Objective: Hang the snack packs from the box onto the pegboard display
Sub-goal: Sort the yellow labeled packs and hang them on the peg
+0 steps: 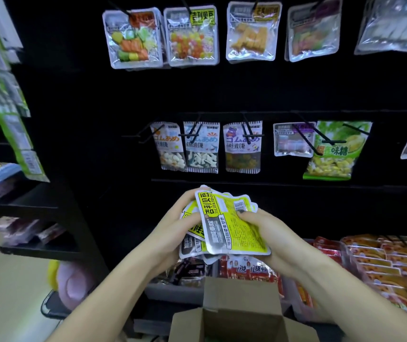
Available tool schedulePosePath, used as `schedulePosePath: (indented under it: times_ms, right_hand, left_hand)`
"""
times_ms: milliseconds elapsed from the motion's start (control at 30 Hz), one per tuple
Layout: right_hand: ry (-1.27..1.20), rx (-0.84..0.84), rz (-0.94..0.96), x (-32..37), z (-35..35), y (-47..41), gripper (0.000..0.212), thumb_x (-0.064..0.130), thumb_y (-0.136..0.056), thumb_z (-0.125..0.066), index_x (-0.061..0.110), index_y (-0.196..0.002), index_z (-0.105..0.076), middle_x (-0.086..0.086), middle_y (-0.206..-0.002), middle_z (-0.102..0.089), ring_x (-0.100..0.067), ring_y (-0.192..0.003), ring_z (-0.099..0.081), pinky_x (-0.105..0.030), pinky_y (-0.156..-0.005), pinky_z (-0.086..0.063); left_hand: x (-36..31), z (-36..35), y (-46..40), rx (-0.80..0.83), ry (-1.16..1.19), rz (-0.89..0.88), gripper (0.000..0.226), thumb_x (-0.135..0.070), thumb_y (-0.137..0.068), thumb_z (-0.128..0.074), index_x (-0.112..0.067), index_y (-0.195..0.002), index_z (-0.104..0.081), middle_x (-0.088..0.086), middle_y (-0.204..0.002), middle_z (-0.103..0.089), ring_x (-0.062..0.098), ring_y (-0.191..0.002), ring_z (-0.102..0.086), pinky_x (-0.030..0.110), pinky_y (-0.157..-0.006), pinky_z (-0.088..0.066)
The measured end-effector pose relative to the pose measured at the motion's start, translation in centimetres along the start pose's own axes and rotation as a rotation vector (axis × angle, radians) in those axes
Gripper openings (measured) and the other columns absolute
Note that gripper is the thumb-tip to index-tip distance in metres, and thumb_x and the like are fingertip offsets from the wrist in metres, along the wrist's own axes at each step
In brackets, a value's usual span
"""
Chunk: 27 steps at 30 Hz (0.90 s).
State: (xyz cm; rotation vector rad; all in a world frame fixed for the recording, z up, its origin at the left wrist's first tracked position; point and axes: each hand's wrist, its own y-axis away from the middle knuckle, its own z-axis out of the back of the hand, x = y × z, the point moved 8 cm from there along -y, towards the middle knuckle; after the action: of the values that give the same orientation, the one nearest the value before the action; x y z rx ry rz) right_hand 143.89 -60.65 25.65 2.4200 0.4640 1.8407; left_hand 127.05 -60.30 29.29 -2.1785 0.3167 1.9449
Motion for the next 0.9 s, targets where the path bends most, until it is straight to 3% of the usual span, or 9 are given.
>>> schedulePosePath:
  times_ms: [133, 267, 400, 500, 633, 667, 733, 800, 900]
  right_hand:
    - [0.003, 0.03, -0.018, 0.3, -0.9, -0.4, 0.03, 0.02, -0.109, -0.046, 0.01, -0.132, -0.061, -0.019, -0.126, -0.072, -0.03, -0.102, -0.07, -0.035, -0.067, -0.059]
    - [0.026, 0.055, 0.004, 1.0, -1.4, -0.6, 0.033, 0.019, -0.108, -0.046, 0.009, -0.138, -0.057, -0.021, -0.131, -0.069, -0.044, -0.124, -0.063, -0.064, -0.102, -0.051]
    - [0.031, 0.064, 0.007, 2.0, -2.0, -0.3, 0.03, 0.017, -0.107, -0.049, 0.011, -0.135, -0.056, -0.021, -0.126, -0.071, -0.037, -0.11, -0.071, -0.06, -0.093, -0.057]
    - [0.053, 0.062, 0.011, 2.4, -1.9, -0.7, 0.039, 0.022, -0.104, -0.057, 0.018, -0.142, -0.048, -0.015, -0.127, -0.072, -0.04, -0.119, -0.067, -0.066, -0.102, -0.05]
    - [0.137, -0.057, 0.059, 3.8, -1.6, 0.1, 0.052, 0.026, -0.102, -0.063, 0.039, -0.144, -0.035, -0.008, -0.106, -0.08, -0.026, -0.082, -0.077, -0.038, -0.065, -0.062]
    - [0.172, -0.067, 0.09, 4.2, -1.8, 0.5, 0.055, 0.029, -0.102, -0.063, 0.045, -0.144, -0.031, -0.007, -0.102, -0.08, -0.023, -0.077, -0.076, -0.036, -0.065, -0.061]
    - [0.325, -0.117, 0.195, 5.4, -1.8, 1.0, 0.053, 0.035, -0.102, -0.06, 0.05, -0.144, -0.031, -0.002, -0.114, -0.075, -0.02, -0.088, -0.076, -0.042, -0.085, -0.061]
    - [0.526, -0.156, 0.341, 6.8, -2.2, 2.1, 0.045, 0.041, -0.103, -0.055, 0.054, -0.142, -0.036, 0.006, -0.139, -0.053, -0.013, -0.112, -0.067, -0.035, -0.095, -0.053]
    - [0.834, -0.037, 0.62, 8.8, -4.1, 4.7, 0.045, 0.055, -0.102, -0.05, 0.053, -0.146, -0.041, 0.028, -0.154, -0.029, 0.008, -0.143, -0.032, -0.023, -0.114, -0.032]
  left_hand:
    - [-1.3, 0.2, -0.5, 0.003, -0.08, -0.068, 0.044, -0.01, -0.097, -0.069, -0.04, -0.129, -0.066, -0.001, -0.122, -0.076, 0.026, -0.111, -0.074, 0.043, -0.091, -0.058]
    - [-2.4, 0.1, -0.4, 0.037, -0.122, -0.094, 0.043, -0.011, -0.093, -0.074, -0.039, -0.124, -0.066, -0.003, -0.12, -0.076, 0.026, -0.107, -0.075, 0.039, -0.085, -0.058]
    - [-3.7, 0.5, -0.4, -0.02, -0.181, -0.148, 0.016, -0.014, -0.097, -0.069, -0.029, -0.102, -0.064, 0.002, -0.101, -0.074, 0.026, -0.086, -0.073, 0.039, -0.072, -0.056]
    - [-4.2, 0.9, -0.5, -0.077, -0.222, -0.16, 0.015, -0.016, -0.101, -0.064, -0.029, -0.094, -0.062, -0.004, -0.09, -0.072, 0.024, -0.077, -0.069, 0.037, -0.067, -0.051]
    - [-4.4, 1.3, -0.5, -0.149, -0.268, -0.169, 0.017, -0.018, -0.101, -0.063, -0.029, -0.089, -0.063, -0.006, -0.092, -0.073, 0.027, -0.085, -0.07, 0.044, -0.076, -0.05]
    - [-4.5, 1.5, -0.5, -0.171, -0.273, -0.171, 0.016, -0.019, -0.101, -0.063, -0.028, -0.088, -0.063, -0.005, -0.092, -0.074, 0.029, -0.087, -0.07, 0.045, -0.077, -0.05]
    - [-4.7, 1.7, -0.4, -0.207, -0.269, -0.166, 0.014, -0.022, -0.103, -0.062, -0.024, -0.089, -0.062, -0.001, -0.093, -0.075, 0.031, -0.088, -0.07, 0.045, -0.075, -0.049]
    - [-5.1, 1.9, -0.3, -0.226, -0.282, -0.167, 0.014, -0.023, -0.104, -0.06, -0.02, -0.091, -0.061, 0.003, -0.094, -0.075, 0.03, -0.086, -0.069, 0.046, -0.073, -0.046]
    - [-6.1, 2.2, -0.2, -0.25, -0.282, -0.192, 0.011, -0.023, -0.103, -0.06, -0.019, -0.093, -0.062, 0.014, -0.096, -0.073, 0.029, -0.081, -0.062, 0.048, -0.071, -0.045]
